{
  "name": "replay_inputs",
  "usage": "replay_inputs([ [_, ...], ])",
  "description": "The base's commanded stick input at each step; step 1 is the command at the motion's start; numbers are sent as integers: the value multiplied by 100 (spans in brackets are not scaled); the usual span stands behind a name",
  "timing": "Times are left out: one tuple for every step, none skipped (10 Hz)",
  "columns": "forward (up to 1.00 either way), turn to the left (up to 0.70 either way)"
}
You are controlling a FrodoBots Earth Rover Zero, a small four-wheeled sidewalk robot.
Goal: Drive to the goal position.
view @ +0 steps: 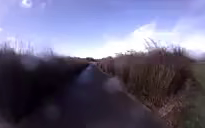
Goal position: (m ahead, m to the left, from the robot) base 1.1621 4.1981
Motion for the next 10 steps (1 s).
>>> replay_inputs([
  [70,0],
  [70,0],
  [70,0],
  [70,0],
  [70,0],
  [70,0],
  [70,0],
  [70,0],
  [70,0],
  [70,0],
])
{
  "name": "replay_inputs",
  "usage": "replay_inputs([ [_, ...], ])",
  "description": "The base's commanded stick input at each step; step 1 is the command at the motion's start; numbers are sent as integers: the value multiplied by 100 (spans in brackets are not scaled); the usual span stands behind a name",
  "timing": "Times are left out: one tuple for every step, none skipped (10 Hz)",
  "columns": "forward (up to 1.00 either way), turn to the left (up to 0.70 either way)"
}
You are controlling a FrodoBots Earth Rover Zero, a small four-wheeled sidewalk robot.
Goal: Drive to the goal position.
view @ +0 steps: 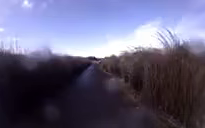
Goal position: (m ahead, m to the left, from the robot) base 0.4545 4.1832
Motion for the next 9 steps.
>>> replay_inputs([
  [70,0],
  [70,10],
  [70,33],
  [70,35],
  [70,29],
  [70,4],
  [70,0],
  [70,5],
  [70,1],
])
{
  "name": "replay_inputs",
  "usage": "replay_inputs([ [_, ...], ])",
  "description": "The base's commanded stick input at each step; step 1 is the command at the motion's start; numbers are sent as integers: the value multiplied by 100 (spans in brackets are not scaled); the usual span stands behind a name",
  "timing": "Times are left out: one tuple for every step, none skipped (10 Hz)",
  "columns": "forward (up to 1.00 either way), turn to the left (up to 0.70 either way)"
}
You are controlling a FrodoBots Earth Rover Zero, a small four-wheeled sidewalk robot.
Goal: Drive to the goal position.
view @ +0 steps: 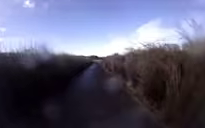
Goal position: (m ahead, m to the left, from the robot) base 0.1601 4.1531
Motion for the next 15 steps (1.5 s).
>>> replay_inputs([
  [70,0],
  [70,0],
  [70,0],
  [70,0],
  [70,0],
  [70,0],
  [70,0],
  [70,0],
  [70,0],
  [70,0],
  [70,0],
  [70,0],
  [70,0],
  [70,0],
  [70,0],
])
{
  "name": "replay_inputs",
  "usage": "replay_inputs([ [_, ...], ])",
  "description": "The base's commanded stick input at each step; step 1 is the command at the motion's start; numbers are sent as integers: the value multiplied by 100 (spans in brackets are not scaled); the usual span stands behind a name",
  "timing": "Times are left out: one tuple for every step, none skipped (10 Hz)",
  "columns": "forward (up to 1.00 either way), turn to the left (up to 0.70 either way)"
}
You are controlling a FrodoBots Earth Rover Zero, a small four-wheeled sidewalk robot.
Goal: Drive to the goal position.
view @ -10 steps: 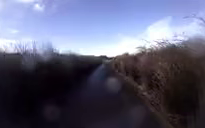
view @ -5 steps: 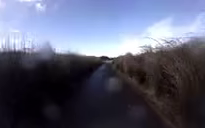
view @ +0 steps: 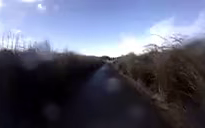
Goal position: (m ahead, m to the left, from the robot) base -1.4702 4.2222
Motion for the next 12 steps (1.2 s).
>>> replay_inputs([
  [70,0],
  [70,0],
  [70,0],
  [70,0],
  [70,0],
  [70,0],
  [70,-12],
  [70,-35],
  [70,-35],
  [70,0],
  [70,0],
  [70,0],
])
